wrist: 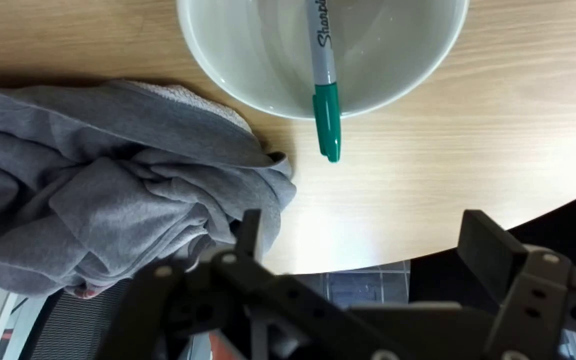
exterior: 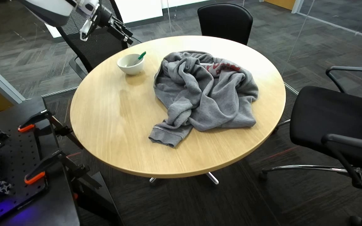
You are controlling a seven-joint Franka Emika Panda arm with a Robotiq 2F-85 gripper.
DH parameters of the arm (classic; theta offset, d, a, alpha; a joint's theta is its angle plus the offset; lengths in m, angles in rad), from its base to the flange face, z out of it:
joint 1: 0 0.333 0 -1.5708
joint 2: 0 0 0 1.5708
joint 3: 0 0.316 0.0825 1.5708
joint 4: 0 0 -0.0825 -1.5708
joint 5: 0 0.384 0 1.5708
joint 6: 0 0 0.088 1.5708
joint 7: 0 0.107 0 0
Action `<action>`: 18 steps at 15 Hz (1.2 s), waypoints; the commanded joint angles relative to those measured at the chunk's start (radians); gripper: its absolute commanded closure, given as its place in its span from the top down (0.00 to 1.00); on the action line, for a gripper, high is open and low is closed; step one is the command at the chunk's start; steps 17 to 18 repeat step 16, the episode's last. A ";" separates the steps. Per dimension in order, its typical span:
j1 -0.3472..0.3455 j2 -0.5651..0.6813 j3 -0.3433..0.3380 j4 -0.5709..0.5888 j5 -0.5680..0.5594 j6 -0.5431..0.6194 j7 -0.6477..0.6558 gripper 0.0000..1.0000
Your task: Move the mug with the marker to the left
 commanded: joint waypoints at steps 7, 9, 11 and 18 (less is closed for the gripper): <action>0.173 -0.206 -0.171 -0.173 -0.205 -0.006 0.237 1.00; 0.209 -0.242 -0.201 -0.203 -0.274 -0.011 0.300 1.00; 0.168 -0.183 -0.166 -0.154 -0.223 0.000 0.249 1.00; 0.167 -0.172 -0.164 -0.152 -0.221 0.000 0.249 1.00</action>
